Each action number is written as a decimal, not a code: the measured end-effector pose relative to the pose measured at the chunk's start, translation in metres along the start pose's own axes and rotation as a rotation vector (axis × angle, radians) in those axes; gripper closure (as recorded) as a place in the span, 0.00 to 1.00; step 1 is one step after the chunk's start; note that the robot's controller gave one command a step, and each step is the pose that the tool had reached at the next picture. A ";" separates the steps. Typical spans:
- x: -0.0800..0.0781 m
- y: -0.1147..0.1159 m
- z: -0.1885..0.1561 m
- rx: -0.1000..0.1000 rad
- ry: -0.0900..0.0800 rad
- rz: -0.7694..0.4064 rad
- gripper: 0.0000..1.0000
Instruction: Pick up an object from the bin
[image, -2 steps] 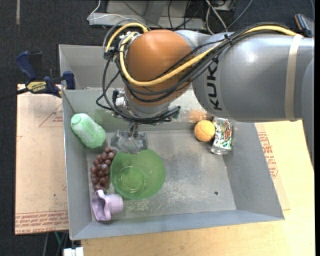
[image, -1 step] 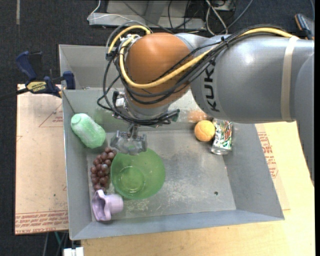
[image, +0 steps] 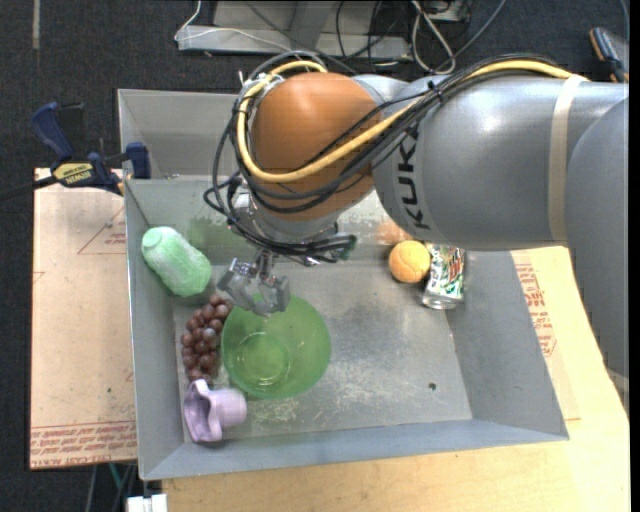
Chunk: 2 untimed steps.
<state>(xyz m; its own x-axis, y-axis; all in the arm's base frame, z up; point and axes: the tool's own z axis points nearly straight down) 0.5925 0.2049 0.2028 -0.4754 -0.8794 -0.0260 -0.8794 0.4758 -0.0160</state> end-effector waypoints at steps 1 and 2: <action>0.019 0.016 0.038 -0.002 0.000 -0.211 1.00; -0.010 -0.064 0.036 0.010 -0.011 -0.170 1.00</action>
Offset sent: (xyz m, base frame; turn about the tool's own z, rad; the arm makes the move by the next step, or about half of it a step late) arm 0.0582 -0.0211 -0.0355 -0.1778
